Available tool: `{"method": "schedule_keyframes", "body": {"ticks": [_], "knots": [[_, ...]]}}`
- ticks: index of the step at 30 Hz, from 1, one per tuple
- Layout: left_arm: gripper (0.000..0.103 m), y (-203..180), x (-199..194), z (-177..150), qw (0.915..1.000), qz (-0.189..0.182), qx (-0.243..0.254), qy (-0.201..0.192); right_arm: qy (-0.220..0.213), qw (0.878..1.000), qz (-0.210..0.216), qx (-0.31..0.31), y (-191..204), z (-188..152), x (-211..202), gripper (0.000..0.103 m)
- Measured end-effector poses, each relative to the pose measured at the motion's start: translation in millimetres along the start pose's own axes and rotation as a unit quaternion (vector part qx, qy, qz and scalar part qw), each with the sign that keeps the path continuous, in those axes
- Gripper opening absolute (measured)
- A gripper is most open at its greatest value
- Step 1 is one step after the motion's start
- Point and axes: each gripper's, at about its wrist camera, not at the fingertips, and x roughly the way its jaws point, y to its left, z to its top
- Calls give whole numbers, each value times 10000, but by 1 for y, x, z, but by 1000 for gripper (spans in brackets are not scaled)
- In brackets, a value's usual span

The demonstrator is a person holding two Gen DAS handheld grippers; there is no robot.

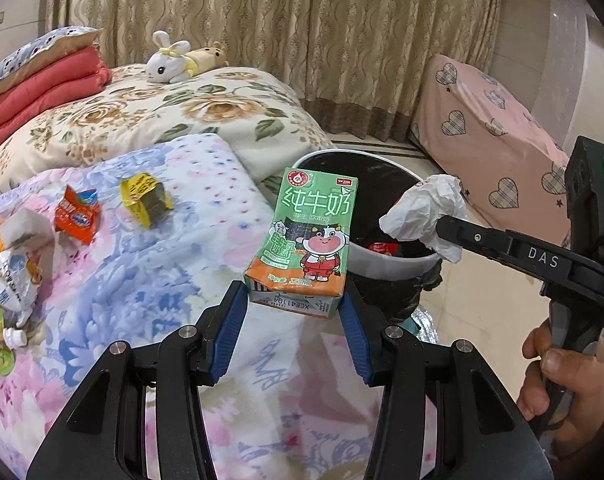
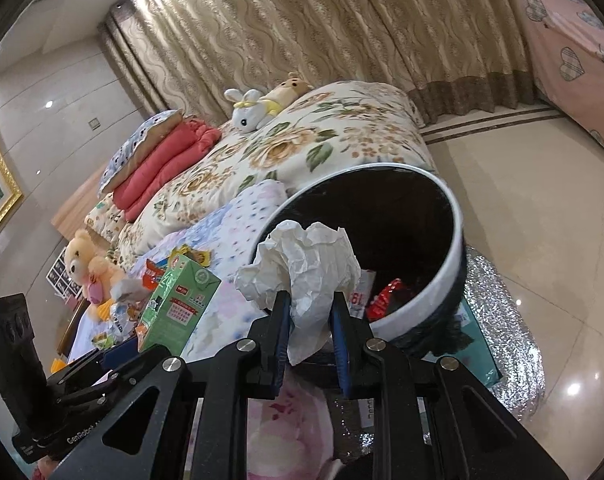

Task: Collect trash
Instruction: 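Carry the tissue and green milk carton toward the trash bin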

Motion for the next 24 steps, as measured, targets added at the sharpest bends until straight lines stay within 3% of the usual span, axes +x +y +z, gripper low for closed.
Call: {"method": "schedule_keyframes", "body": {"ticks": [24], "knots": [[46,-38,39,27,9988,-107,442,197,18,9997,-172,165,-30,16,5,24]]}}
